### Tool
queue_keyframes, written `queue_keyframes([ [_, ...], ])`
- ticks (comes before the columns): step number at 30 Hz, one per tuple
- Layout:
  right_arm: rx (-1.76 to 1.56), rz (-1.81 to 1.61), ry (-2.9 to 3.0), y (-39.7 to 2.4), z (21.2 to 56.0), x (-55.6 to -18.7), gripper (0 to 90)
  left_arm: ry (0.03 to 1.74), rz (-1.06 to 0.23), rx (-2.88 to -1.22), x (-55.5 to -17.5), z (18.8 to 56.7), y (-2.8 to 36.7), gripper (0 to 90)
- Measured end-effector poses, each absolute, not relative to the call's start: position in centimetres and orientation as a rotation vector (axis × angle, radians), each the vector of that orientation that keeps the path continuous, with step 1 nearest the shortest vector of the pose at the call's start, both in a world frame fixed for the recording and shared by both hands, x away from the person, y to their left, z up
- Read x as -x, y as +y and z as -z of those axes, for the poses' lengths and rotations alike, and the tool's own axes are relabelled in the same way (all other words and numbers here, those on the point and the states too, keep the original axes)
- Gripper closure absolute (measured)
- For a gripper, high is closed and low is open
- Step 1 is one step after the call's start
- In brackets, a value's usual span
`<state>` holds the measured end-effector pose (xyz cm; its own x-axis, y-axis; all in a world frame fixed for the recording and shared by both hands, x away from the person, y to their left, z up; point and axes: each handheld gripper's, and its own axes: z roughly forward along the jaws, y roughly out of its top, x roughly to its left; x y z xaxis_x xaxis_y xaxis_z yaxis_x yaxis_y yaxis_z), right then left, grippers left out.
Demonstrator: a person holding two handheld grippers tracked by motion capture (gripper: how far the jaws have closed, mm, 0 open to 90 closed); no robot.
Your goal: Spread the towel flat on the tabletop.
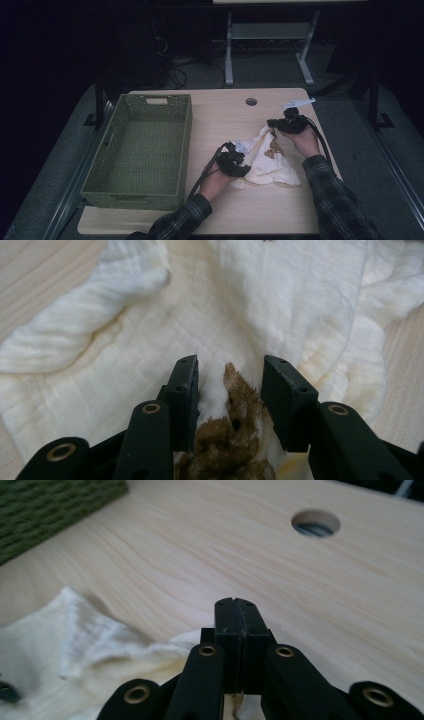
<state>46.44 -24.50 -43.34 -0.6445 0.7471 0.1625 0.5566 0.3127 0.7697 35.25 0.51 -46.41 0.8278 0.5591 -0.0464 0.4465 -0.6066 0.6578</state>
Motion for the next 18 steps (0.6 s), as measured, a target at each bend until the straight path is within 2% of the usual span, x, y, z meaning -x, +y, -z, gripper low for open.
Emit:
queue_keyframes([
  [6, -1.29, -1.158, 2.355, -25.1, 44.7, -48.9, 88.6, 0.724, -0.218, -2.33, -35.3, 46.4, 0.6, 58.3],
  [8, -1.288, -1.142, 2.353, -25.2, 44.8, -49.0, 82.5, 0.731, -0.212, -2.319, -35.3, 46.4, 0.6, 58.3],
  [11, -1.277, -1.169, 2.329, -25.5, 43.9, -48.3, 74.3, 0.735, -0.207, -2.322, -35.3, 46.4, 0.7, 58.3],
  [18, -1.227, -1.182, 2.327, -27.2, 42.2, -44.8, 72.9, 0.752, -0.231, -2.293, -35.4, 45.8, 0.8, 57.8],
])
